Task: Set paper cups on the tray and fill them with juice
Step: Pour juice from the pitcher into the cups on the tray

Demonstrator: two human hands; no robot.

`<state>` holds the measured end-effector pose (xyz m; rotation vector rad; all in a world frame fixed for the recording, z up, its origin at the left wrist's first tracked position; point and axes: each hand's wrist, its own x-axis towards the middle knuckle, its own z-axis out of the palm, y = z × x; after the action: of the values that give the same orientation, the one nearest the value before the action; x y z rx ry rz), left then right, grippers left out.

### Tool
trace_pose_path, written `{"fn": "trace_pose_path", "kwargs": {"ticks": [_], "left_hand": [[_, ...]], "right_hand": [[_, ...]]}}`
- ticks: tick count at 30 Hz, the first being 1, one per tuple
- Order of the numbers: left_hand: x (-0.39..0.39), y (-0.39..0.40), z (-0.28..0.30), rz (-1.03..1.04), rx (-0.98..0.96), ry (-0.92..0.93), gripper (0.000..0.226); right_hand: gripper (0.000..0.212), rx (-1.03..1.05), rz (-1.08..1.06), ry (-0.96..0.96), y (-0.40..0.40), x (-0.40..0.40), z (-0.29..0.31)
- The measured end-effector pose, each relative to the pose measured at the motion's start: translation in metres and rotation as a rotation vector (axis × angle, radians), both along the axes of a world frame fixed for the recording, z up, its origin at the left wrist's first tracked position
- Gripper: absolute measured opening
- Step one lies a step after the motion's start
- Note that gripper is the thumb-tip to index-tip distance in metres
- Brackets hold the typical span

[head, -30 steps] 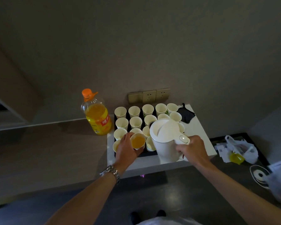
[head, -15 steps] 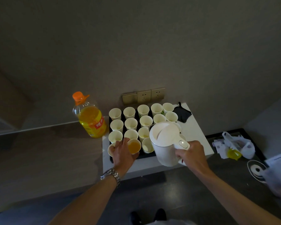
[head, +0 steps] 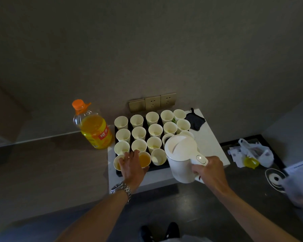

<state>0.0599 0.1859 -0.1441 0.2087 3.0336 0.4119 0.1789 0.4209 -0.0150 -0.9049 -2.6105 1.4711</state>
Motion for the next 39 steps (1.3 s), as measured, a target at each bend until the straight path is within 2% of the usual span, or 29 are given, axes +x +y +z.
{"fn": "trace_pose_path", "kwargs": {"ticks": [6,10,12,14,17,21,29,39], "left_hand": [[0.001,0.003,0.001,-0.002,-0.047,-0.028,0.085],[0.011,0.006,0.008,0.031,0.032,-0.047,0.097],[0.015,0.01,0.012,0.025,0.086,-0.028,0.094],[0.018,0.016,0.016,-0.072,0.098,0.019,0.088],[0.017,0.026,0.017,-0.222,0.069,0.079,0.08],[0.014,0.034,0.01,-0.294,-0.022,0.07,0.072],[0.009,0.037,0.008,-0.304,-0.092,0.025,0.07],[0.017,0.035,0.014,-0.223,0.043,0.033,0.067]], "right_hand": [[0.021,-0.004,-0.019,0.002,0.004,0.001,-0.002],[0.025,-0.023,-0.04,-0.007,0.006,0.004,-0.005],[0.022,-0.032,-0.044,-0.007,0.008,0.004,-0.007],[0.018,-0.022,-0.034,-0.003,0.01,0.005,-0.009],[0.018,-0.015,-0.038,-0.014,0.012,0.007,-0.012],[0.026,-0.043,-0.067,0.0,0.011,0.009,-0.011],[0.017,-0.085,-0.086,-0.021,0.016,0.016,-0.023],[0.018,-0.022,-0.017,-0.043,0.014,0.016,-0.028]]}}
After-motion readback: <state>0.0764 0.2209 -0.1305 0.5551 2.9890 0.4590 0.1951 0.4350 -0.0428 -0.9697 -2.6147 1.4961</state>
